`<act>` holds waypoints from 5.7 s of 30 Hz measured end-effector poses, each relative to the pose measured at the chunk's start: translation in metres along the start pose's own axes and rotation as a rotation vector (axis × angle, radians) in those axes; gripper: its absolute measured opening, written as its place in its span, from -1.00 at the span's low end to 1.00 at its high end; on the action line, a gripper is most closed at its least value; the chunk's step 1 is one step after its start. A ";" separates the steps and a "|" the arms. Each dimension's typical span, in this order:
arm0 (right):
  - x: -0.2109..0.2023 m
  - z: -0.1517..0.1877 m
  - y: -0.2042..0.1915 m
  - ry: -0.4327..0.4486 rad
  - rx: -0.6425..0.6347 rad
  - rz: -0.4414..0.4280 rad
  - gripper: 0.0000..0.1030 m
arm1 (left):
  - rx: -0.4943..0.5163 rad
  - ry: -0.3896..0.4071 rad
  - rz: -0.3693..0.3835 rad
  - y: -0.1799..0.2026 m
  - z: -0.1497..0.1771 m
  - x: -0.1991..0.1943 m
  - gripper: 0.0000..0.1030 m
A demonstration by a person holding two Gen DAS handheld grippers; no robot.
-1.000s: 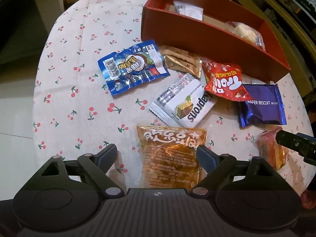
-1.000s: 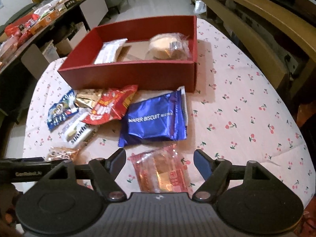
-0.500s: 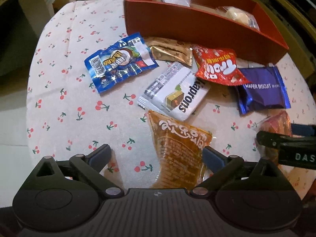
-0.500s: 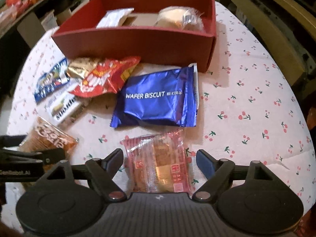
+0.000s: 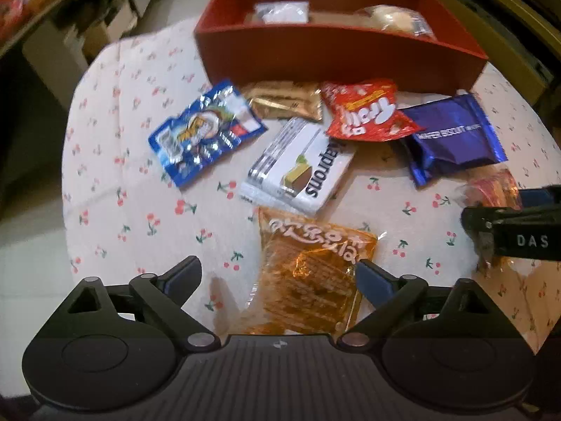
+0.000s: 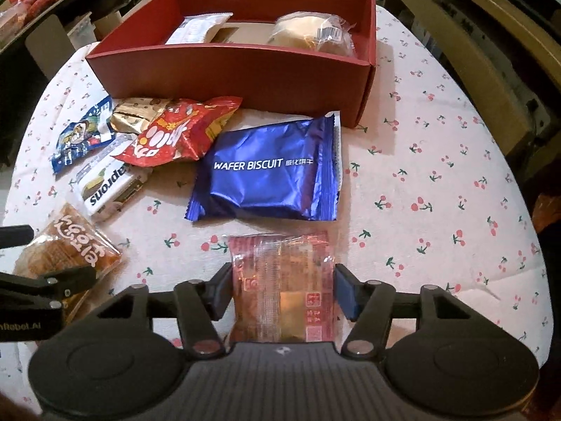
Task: Organize snacks
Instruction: 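Grasp the orange pastry bag with the left tool while the right tool grasps the pink-wrapped cake, then carry both snacks into the red box and open both tools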
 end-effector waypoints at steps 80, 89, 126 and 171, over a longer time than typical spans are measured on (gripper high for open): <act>-0.036 -0.012 -0.016 0.156 -0.054 -0.039 0.07 | -0.004 0.067 0.173 0.004 -0.020 -0.024 0.23; -0.048 -0.028 -0.006 0.213 0.002 -0.045 0.07 | -0.003 0.121 0.196 0.019 -0.047 -0.032 0.24; -0.018 -0.163 0.070 0.332 0.169 0.047 0.07 | -0.036 0.258 0.142 0.066 -0.191 0.008 0.20; 0.027 -0.182 0.086 0.283 0.159 0.128 0.17 | -0.044 0.215 0.056 0.067 -0.201 0.046 0.61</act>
Point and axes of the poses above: each gripper's, at about its wrist camera, not at the fingertips, and x roughly the way its jaws point, y to its right, z to its underside, the point moved 3 cm from there along x, roughly the way its jaws point, and after that the axes turned 14 degrees about -x, right-handed, at the moved point
